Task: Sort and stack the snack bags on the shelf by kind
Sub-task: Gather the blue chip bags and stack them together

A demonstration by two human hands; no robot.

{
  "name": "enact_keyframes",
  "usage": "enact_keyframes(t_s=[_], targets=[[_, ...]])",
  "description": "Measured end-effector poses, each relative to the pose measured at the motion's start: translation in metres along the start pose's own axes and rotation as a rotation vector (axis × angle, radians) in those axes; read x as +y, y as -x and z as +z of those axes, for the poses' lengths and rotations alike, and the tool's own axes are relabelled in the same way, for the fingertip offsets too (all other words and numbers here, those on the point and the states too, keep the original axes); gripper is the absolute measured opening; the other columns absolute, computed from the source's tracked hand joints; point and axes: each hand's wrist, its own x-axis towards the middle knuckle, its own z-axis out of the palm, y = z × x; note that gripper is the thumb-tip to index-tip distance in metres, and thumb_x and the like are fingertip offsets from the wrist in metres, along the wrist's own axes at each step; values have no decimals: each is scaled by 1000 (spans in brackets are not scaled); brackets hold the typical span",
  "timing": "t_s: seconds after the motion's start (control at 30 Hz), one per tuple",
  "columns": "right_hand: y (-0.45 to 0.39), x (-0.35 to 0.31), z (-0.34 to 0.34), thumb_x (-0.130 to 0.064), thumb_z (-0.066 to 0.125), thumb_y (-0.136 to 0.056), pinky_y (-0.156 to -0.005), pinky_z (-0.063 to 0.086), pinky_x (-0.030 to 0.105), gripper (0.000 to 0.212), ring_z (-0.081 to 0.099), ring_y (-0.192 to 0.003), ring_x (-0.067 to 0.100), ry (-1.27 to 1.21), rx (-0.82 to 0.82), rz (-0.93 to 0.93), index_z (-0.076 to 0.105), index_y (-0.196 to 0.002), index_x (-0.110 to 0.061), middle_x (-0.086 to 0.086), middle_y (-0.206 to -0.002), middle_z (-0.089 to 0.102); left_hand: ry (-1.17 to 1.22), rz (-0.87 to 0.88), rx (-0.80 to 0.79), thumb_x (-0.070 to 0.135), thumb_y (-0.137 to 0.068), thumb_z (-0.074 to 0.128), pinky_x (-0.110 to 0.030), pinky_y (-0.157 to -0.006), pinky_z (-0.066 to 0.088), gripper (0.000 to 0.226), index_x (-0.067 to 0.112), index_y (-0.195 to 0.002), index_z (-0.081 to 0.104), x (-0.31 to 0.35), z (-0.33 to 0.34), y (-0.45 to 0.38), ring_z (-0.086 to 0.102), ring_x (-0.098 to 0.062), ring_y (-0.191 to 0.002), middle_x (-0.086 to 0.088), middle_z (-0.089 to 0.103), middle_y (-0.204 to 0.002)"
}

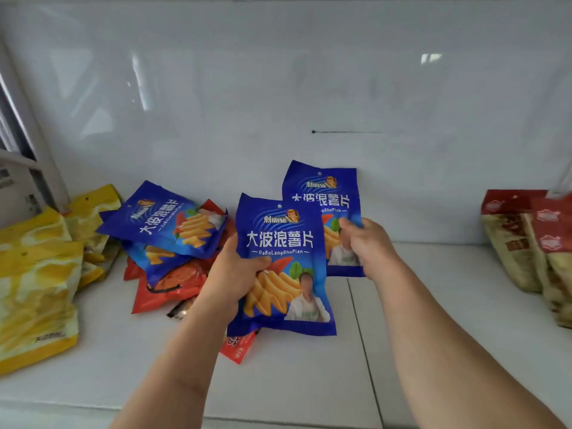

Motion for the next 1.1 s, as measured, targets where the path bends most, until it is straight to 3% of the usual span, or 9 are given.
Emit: enact_keyframes(t_s=[0.2, 0.4, 0.53, 0.63, 0.77, 0.87, 0.93, 1.03, 1.1], targets=[[-20, 22, -96, -48, 63, -93, -63, 52, 26, 32, 66, -77, 13, 89, 160, -9, 60, -106, -19, 0, -93, 69, -4, 5, -153, 16, -80, 78, -52, -86, 59, 40, 23, -115, 61, -4, 92, 0, 75, -23, -92, 0, 77, -101], [-49, 55, -186, -39, 59, -96, -54, 42, 23, 25, 63, -69, 12, 165, 207, 16, 64, -102, -15, 0, -83, 68, 6, -35, -191, 15, -84, 77, -52, -87, 59, 38, 22, -117, 59, -3, 188, 4, 74, -25, -94, -2, 76, -104], [-67, 72, -223, -36, 58, -98, -61, 48, 28, 20, 63, -71, 14, 186, 169, 44, 63, -88, -19, 1, -82, 68, -24, -55, -201, 18, -84, 78, -52, -87, 59, 42, 23, -120, 57, -6, 239, 6, 74, -24, -95, -2, 75, -107], [-82, 82, -238, -38, 57, -98, -83, 56, 40, 21, 67, -86, 20, 149, 124, 65, 63, -86, -21, 4, -97, 72, -51, -63, -198, 20, -84, 78, -51, -87, 59, 39, 23, -116, 58, -10, 272, 8, 74, -23, -95, -1, 75, -105], [-88, 74, -252, -49, 38, -104, -79, 43, 32, 36, 55, -79, 15, 124, 71, 83, 52, -98, -16, 1, -94, 61, -111, -38, -172, 18, -87, 75, -48, -87, 60, 22, 28, -97, 58, -11, 305, 10, 73, -21, -93, 0, 74, -100], [-91, 66, -259, -58, 28, -103, -83, 39, 31, 47, 51, -87, 14, 65, 24, 99, 47, -101, -16, -4, -87, 52, -182, 23, -151, 21, -88, 74, -41, -84, 61, 25, 26, -106, 58, -11, 323, 7, 71, -16, -92, 3, 73, -102], [-97, 70, -260, -67, 32, -97, -82, 44, 32, 63, 60, -95, 14, 104, -57, 106, 56, -113, -11, -4, -101, 65, -202, 47, -129, 24, -86, 76, -32, -77, 60, 37, 24, -117, 56, -14, 332, 4, 70, -12, -91, 6, 71, -104], [-102, 79, -257, -56, 56, -94, -64, 47, 24, 44, 66, -84, 7, 123, -98, 15, 58, -121, -20, -7, -99, 70, -208, 54, -103, 26, -85, 77, -24, -67, 56, 40, 28, -117, 53, -16, 341, 1, 68, -7, -88, 9, 69, -104], [-104, 81, -254, -44, 66, -92, -62, 49, 24, 39, 67, -81, 9, 121, -101, 0, 55, -121, -20, -4, -101, 70, -222, 54, -91, 31, -82, 79, -31, -74, 60, 45, 27, -118, 54, -19, 347, -2, 69, -11, -91, 4, 67, -111]])
